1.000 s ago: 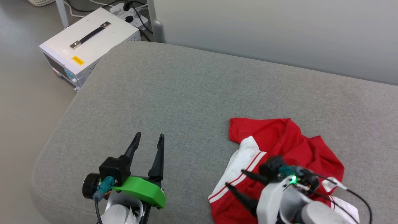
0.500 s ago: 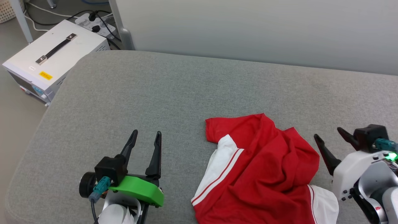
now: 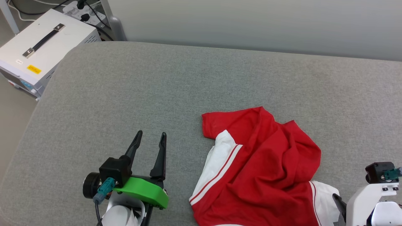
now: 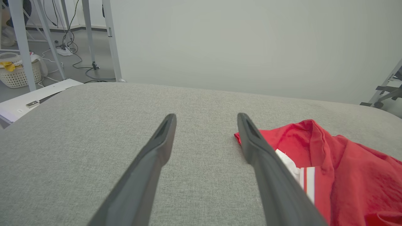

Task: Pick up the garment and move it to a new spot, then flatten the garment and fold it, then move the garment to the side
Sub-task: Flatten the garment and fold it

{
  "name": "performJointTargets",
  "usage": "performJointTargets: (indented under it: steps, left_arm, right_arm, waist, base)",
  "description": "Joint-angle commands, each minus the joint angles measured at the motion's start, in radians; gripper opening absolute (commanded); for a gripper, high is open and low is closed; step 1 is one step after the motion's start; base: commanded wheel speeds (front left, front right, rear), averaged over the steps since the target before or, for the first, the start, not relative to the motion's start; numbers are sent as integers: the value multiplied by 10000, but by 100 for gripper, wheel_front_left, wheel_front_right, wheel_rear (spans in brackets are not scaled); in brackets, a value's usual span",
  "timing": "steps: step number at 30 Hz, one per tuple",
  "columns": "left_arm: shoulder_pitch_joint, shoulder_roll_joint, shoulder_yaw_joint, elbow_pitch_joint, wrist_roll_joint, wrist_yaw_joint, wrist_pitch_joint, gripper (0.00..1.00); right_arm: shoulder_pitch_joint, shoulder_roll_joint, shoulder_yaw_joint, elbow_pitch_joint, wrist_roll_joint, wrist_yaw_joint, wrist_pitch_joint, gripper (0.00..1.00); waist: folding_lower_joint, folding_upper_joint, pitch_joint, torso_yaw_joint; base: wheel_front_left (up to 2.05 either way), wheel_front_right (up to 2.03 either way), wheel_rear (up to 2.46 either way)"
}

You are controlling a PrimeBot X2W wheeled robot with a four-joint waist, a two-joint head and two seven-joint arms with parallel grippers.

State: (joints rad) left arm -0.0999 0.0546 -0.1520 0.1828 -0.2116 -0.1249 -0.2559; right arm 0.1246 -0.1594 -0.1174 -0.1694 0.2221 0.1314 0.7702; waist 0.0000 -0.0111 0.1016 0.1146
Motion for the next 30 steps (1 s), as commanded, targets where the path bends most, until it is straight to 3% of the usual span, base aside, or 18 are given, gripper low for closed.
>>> performJointTargets:
  steps: [1, 14, 15, 16, 23, 30]
  left_arm:
    - [-142, -43, -13, 6, 65, -37, -59, 100]
    - [-642, -43, -108, 30, 75, -50, -59, 100]
    - [-686, -43, -121, 33, 70, -51, -59, 100]
    - [-711, -43, -125, 35, 67, -51, -59, 100]
    - [-822, -43, -59, 48, 47, -53, -59, 100]
    - [-971, -43, -155, 74, -28, -54, -59, 100]
  right_arm:
    - [52, 17, -57, -43, 87, -7, 161, 100]
    - [-626, -232, 408, 1471, 486, -7, 757, 100]
    - [-693, -269, 469, 1627, 522, -7, 684, 17]
    - [-735, -294, 507, 1715, 541, -7, 628, 0]
    - [-1327, -1130, 221, 1748, 276, -7, 152, 0]
    - [-2236, -2782, -772, 2314, -72, -7, 151, 0]
  waist:
    - [0, 111, 167, 36]
    - [0, 111, 1130, 387]
    - [0, 111, 1211, 419]
    - [0, 111, 1244, 431]
    - [0, 111, 1397, 376]
    - [0, 111, 1491, 336]
  base:
    - [0, 0, 0]
    - [0, 0, 0]
    - [0, 0, 0]
    - [0, 0, 0]
    - [0, 0, 0]
    - [0, 0, 0]
